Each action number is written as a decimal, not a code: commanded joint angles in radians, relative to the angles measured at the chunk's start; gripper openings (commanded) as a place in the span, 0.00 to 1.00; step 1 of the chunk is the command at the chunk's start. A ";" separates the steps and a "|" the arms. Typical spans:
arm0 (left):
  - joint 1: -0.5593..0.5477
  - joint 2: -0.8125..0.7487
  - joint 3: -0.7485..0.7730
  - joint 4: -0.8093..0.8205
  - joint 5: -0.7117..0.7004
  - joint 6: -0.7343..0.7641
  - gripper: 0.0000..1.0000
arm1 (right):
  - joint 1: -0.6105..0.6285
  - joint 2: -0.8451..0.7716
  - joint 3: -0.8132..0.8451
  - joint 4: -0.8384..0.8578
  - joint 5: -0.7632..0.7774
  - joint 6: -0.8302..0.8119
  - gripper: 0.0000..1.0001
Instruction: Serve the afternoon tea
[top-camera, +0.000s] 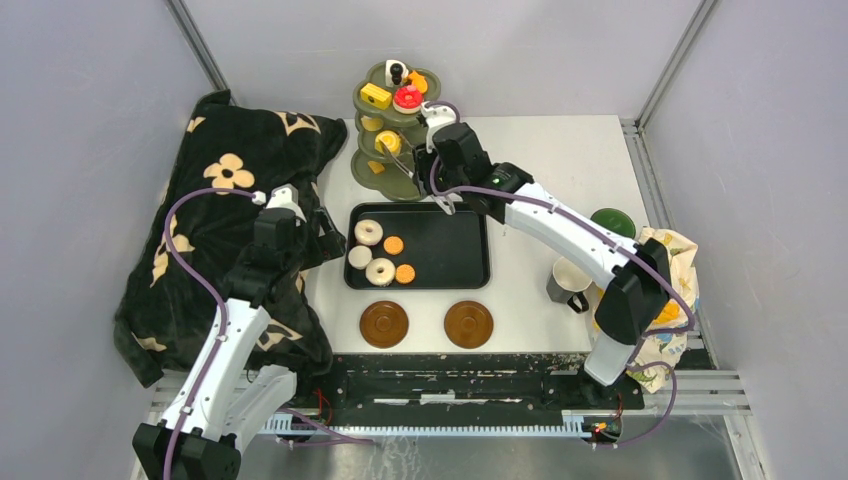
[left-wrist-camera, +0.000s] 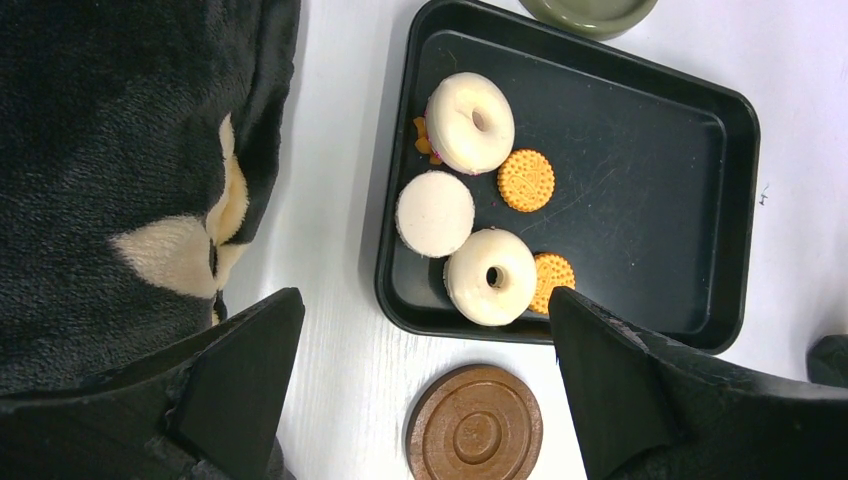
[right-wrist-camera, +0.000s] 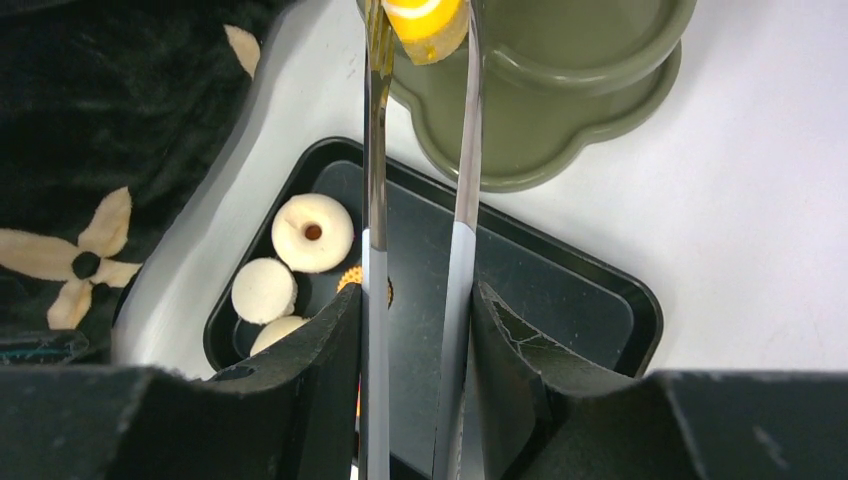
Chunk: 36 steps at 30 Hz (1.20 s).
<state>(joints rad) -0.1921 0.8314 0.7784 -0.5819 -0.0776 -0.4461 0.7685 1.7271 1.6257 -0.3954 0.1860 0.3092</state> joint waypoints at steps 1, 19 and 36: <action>-0.001 -0.013 0.026 0.015 -0.019 0.034 0.99 | -0.012 0.030 0.100 0.089 -0.013 -0.001 0.10; -0.001 -0.059 0.025 -0.016 -0.027 0.034 0.99 | -0.027 0.191 0.246 0.065 0.000 0.011 0.30; -0.001 -0.084 0.024 -0.021 0.003 0.017 0.99 | -0.028 0.101 0.177 0.053 -0.006 0.011 0.53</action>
<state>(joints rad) -0.1921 0.7689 0.7788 -0.6109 -0.0868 -0.4461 0.7441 1.9102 1.8061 -0.3988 0.1768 0.3138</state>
